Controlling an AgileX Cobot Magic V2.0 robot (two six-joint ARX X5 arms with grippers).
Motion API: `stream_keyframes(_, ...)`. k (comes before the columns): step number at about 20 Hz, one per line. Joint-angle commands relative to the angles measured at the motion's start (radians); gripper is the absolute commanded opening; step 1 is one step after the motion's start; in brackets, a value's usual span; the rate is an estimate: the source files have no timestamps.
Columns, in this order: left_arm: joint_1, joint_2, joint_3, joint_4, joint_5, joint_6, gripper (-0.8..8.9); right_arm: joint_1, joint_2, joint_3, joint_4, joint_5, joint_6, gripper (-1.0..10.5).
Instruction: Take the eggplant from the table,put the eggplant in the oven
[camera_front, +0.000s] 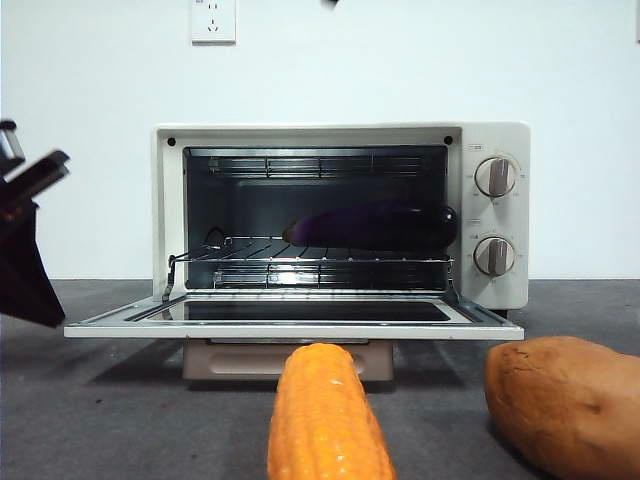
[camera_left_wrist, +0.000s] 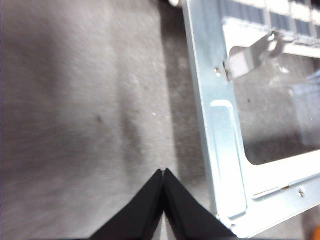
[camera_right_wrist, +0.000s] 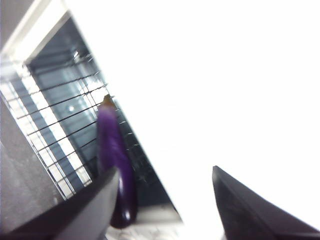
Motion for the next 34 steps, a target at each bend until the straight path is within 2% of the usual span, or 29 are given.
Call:
stream_keyframes(1, 0.0, 0.074, 0.007, 0.034, 0.08, 0.009, 0.06, 0.017, -0.058, 0.023, -0.035, 0.004, 0.077, 2.4)
stream_keyframes(5, 0.0, 0.148, 0.007, 0.064, 0.145, 0.01, 0.06, 0.016, -0.151, 0.023, -0.08, 0.005, 0.124, 2.2)
stream_keyframes(10, 0.001, 0.212, 0.01, 0.065, 0.178, 0.036, 0.06, 0.016, -0.245, 0.023, -0.101, 0.005, 0.154, 2.2)
stream_keyframes(18, 0.001, 0.294, 0.011, 0.166, 0.387, 0.035, 0.06, 0.016, -0.376, 0.023, -0.113, 0.005, 0.184, 2.2)
stream_keyframes(22, 0.002, 0.302, 0.013, 0.201, 0.443, 0.036, 0.06, 0.016, -0.427, 0.023, -0.138, 0.005, 0.216, 2.2)
stream_keyframes(28, 0.019, 0.302, 0.019, 0.275, 0.591, 0.031, 0.06, 0.016, -0.492, 0.023, -0.241, 0.005, 0.306, 2.2)
stream_keyframes(34, 0.049, 0.302, 0.095, 0.318, 0.775, -0.031, 0.06, 0.016, -0.534, 0.023, -0.407, 0.003, 0.437, 2.2)
